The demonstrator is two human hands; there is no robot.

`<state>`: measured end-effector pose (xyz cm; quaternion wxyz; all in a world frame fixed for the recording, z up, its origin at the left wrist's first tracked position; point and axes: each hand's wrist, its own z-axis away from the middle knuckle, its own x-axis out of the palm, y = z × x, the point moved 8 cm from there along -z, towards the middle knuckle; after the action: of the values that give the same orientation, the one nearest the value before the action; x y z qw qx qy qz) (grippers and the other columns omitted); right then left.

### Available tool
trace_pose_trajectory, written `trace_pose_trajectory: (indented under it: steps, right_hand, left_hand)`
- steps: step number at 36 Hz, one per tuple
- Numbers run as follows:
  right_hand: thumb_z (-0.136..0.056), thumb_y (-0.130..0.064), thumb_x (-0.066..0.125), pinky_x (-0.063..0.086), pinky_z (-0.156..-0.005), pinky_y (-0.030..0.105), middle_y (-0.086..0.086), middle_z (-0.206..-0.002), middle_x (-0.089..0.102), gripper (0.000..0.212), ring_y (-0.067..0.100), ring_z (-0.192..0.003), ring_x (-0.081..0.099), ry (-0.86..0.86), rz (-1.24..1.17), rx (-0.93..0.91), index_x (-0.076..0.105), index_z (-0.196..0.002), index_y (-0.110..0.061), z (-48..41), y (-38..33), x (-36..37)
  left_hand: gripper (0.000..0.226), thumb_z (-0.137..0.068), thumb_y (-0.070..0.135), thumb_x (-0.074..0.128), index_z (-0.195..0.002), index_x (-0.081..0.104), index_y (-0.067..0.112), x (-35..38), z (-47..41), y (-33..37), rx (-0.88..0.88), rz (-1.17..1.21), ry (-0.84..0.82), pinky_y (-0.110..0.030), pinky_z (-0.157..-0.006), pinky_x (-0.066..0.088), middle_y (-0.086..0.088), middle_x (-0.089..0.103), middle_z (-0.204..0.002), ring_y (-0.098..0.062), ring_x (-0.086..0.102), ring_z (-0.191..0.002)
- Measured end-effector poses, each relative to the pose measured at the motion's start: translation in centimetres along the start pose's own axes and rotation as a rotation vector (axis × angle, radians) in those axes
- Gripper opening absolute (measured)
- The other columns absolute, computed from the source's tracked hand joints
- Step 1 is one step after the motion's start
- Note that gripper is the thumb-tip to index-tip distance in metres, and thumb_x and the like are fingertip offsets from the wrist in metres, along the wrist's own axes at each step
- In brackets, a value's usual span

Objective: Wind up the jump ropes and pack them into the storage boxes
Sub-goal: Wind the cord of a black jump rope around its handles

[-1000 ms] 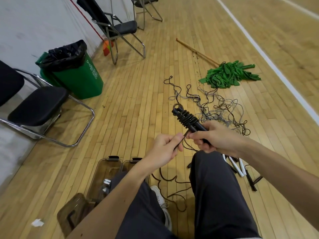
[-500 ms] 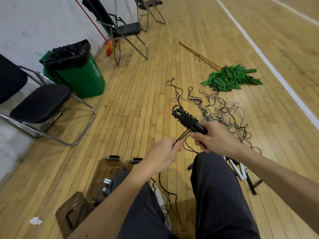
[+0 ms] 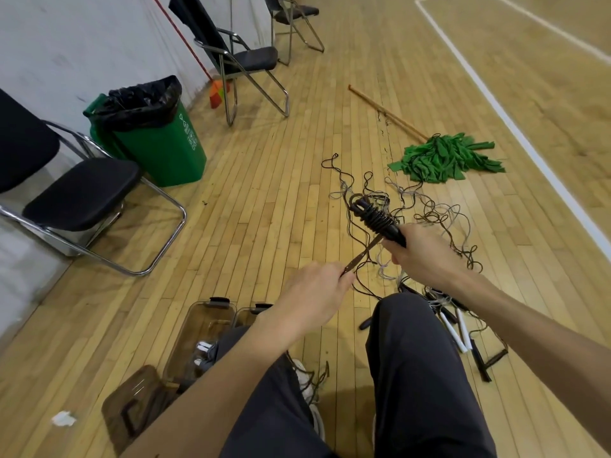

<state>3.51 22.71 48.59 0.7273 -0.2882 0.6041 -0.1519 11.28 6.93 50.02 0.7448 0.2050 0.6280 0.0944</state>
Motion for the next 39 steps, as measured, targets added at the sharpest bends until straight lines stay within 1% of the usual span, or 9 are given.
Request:
trace_pose_trajectory:
  steps: [3,8,12,17,19,27,31,36,39]
  right_hand:
    - [-0.103,-0.028,0.055,0.056,-0.068,0.039,0.008,-0.084,0.068,0.016,0.024,-0.073,0.066,-0.069,0.059,0.037,0.057,-0.097,-0.013,-0.2,0.5,1.1]
    - [-0.101,-0.027,0.057,0.059,-0.071,0.043,0.009,-0.089,0.067,0.02,0.026,-0.077,0.067,-0.168,0.134,0.122,0.054,-0.107,-0.008,-0.5,1.6,1.7]
    - [-0.1,-0.017,0.058,0.051,-0.049,0.034,0.006,-0.077,0.068,0.012,0.017,-0.058,0.062,-0.36,0.109,0.207,0.052,-0.103,-0.007,-0.2,1.9,2.6]
    - [-0.098,-0.013,0.058,0.039,-0.043,0.023,0.001,-0.059,0.063,0.009,0.012,-0.042,0.049,-0.608,0.051,0.209,0.055,-0.091,-0.009,1.5,1.3,3.9]
    - [-0.097,-0.013,0.06,0.038,-0.043,0.022,0.001,-0.059,0.063,0.008,0.012,-0.043,0.049,-0.676,0.015,0.199,0.057,-0.092,-0.008,2.4,0.7,4.3]
    - [-0.097,-0.015,0.062,0.032,-0.044,0.02,0.002,-0.062,0.059,0.009,0.011,-0.046,0.046,-0.925,0.016,0.071,0.061,-0.089,-0.01,6.2,-2.6,4.7]
    - [-0.097,-0.017,0.064,0.032,-0.049,0.025,-0.001,-0.059,0.059,0.018,0.011,-0.046,0.047,-1.002,-0.005,-0.042,0.061,-0.08,-0.013,7.8,-4.3,4.5]
    - [-0.099,-0.02,0.063,0.039,-0.056,0.024,-0.001,-0.06,0.059,0.025,0.011,-0.047,0.048,-1.021,-0.036,-0.182,0.059,-0.074,-0.016,9.6,-6.2,3.6]
    - [-0.1,-0.021,0.062,0.042,-0.056,0.017,-0.001,-0.06,0.058,0.028,0.01,-0.048,0.048,-1.006,-0.044,-0.258,0.058,-0.072,-0.017,10.4,-7.4,3.0]
  left_hand:
    - [0.023,-0.107,0.03,0.044,-0.116,0.058,0.015,-0.9,0.4,1.6,0.085,-0.339,0.075,-0.028,-0.064,0.053,0.001,0.059,-0.084,-0.015,0.06,-0.072]
    - [0.019,-0.103,0.015,0.054,-0.121,0.047,0.015,-2.3,1.2,2.7,0.163,-0.471,0.176,-0.022,-0.045,0.03,0.006,0.047,-0.065,-0.012,0.05,-0.054]
    - [0.038,-0.088,0.013,0.076,-0.111,0.047,0.017,-2.5,1.3,4.0,0.284,-0.519,0.228,-0.022,-0.038,0.023,0.006,0.045,-0.05,-0.015,0.042,-0.037]
    - [0.025,-0.085,0.018,0.08,-0.104,0.066,0.012,-3.4,1.5,5.9,0.41,-0.613,0.25,-0.031,-0.046,0.05,-0.003,0.063,-0.072,-0.02,0.059,-0.062]
    - [0.019,-0.085,0.024,0.079,-0.097,0.069,0.013,-4.5,1.6,6.7,0.454,-0.616,0.271,-0.029,-0.047,0.049,-0.004,0.064,-0.082,-0.019,0.059,-0.068]
    - [0.034,-0.099,0.048,0.046,-0.11,0.065,0.021,-7.7,0.5,7.3,0.498,-0.473,0.062,-0.021,-0.076,0.042,0.011,0.051,-0.096,-0.005,0.044,-0.091]
    - [0.028,-0.095,0.047,0.057,-0.105,0.07,0.024,-8.7,-0.5,6.7,0.466,-0.325,-0.071,-0.017,-0.078,0.03,0.017,0.054,-0.091,-0.001,0.045,-0.088]
    - [0.02,-0.087,0.041,0.071,-0.095,0.077,0.023,-9.4,-1.6,6.1,0.398,-0.087,-0.182,-0.01,-0.069,0.037,0.021,0.063,-0.081,0.006,0.057,-0.081]
    - [0.015,-0.086,0.034,0.074,-0.093,0.077,0.021,-9.1,-2.0,5.7,0.368,0.07,-0.239,-0.017,-0.071,0.048,0.012,0.071,-0.082,-0.002,0.064,-0.079]
